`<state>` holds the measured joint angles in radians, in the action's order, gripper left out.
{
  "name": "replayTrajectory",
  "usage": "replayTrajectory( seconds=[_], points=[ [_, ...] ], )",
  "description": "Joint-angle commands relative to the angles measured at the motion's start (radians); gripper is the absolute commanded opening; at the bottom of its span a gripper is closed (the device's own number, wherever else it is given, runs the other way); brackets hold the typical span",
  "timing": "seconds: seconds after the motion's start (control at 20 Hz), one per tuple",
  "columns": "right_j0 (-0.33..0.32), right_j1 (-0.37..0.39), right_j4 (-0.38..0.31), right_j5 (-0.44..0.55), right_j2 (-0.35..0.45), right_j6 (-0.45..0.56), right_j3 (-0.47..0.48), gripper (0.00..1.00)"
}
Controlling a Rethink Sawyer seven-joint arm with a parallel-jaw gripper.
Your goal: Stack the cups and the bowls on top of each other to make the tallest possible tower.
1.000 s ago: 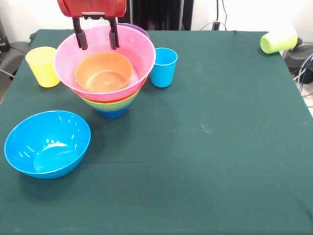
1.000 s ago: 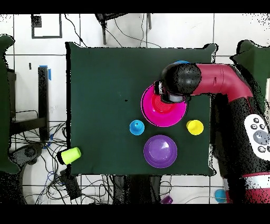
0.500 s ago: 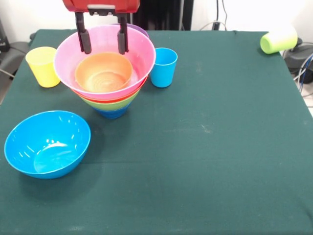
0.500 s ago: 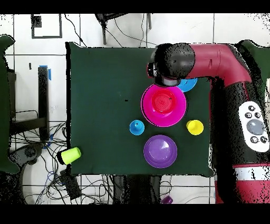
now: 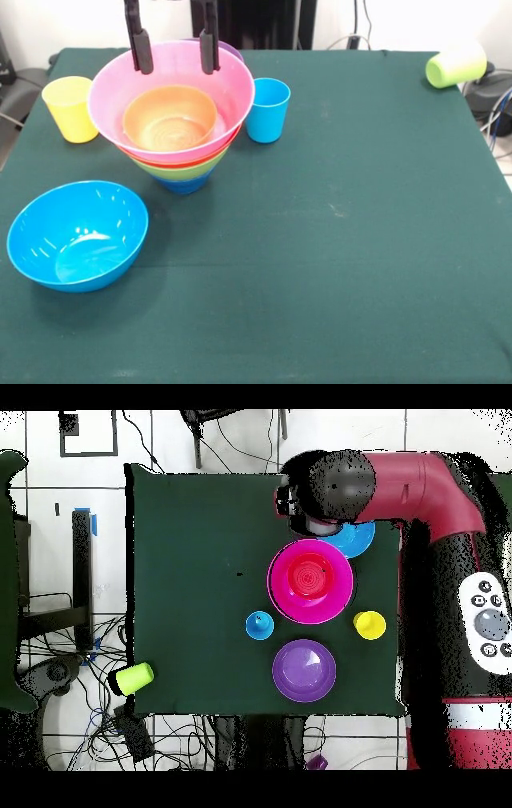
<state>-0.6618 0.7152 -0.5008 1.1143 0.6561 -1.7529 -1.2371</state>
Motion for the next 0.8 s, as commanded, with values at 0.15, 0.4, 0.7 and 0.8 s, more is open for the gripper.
replayTrajectory(
  seconds=[0.15, 0.4, 0.7, 0.8],
  points=[
    [0.061, -0.092, -0.039, 0.033, 0.023, 0.187, 0.138, 1.00],
    [0.085, -0.169, -0.077, -0.017, 0.021, 0.215, 0.205, 1.00],
    [0.111, -0.230, -0.082, 0.024, 0.007, 0.229, 0.290, 1.00],
    [0.110, -0.224, -0.072, 0.021, 0.003, 0.223, 0.282, 1.00]
  ],
)
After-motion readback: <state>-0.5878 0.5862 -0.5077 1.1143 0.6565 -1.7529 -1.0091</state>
